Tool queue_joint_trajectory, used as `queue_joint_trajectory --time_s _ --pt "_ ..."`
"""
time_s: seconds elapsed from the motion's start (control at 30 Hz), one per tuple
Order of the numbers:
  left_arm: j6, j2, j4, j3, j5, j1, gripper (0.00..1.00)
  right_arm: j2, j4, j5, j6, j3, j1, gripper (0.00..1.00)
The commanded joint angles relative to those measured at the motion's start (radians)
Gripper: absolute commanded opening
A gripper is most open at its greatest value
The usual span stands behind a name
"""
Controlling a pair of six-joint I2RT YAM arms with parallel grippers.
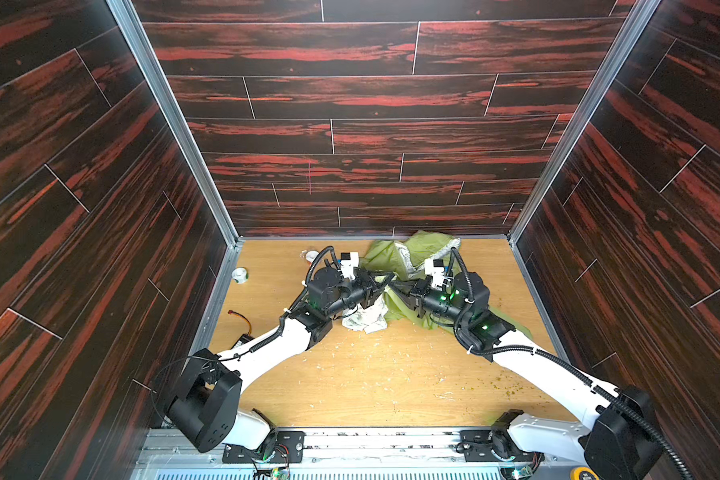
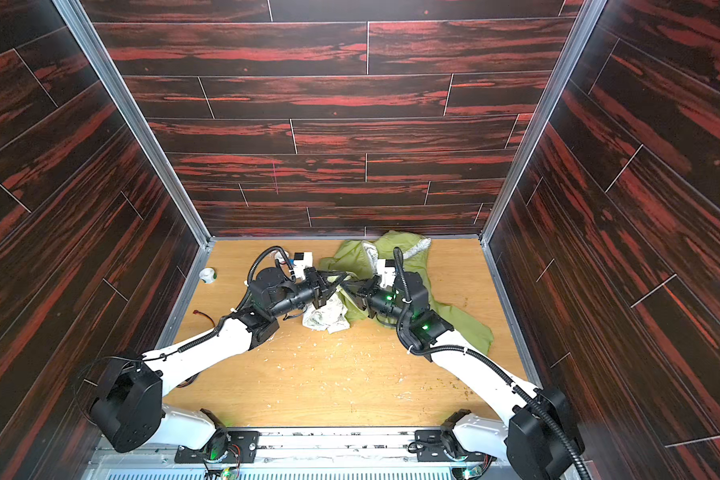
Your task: Zip up the jacket
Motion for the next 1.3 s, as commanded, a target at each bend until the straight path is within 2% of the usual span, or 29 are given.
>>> queue_joint_trajectory --time_s 0.0,0.23,0.4,0.47,0.57,0.8,1.07,1.27 --pt "-0.007 -0.010 0.092 -0.005 0.035 -0.003 0.00 -0.009 -0.027 -0.018 -0.014 0.019 -0.005 0.17" --pt "0.015 -0.008 0.102 0.002 0.090 -0.001 0.00 -0.136 -0.159 0.019 -0.087 0.025 -0.030 0.42" --pt "0.080 -0.032 0.108 -0.006 0.148 0.001 0.00 -0.252 -0.363 0.034 -0.183 0.083 -0.079 0.56" --pt "0.095 -0.037 0.125 -0.014 0.190 0.006 0.00 -0.272 -0.446 0.028 -0.220 0.121 -0.105 0.59" --pt "0.101 -0.034 0.152 -0.025 0.233 0.011 0.00 -0.258 -0.523 -0.031 -0.251 0.170 -0.151 0.59" --pt "0.098 -0.035 0.287 -0.081 0.239 0.011 0.00 -0.134 -0.487 -0.246 -0.266 0.222 -0.182 0.46" --pt "0.111 -0.046 0.257 -0.095 0.269 0.010 0.00 -0.033 -0.408 -0.323 -0.267 0.222 -0.195 0.46" --pt "0.113 -0.050 0.238 -0.113 0.278 0.009 0.00 0.040 -0.297 -0.392 -0.220 0.192 -0.202 0.43"
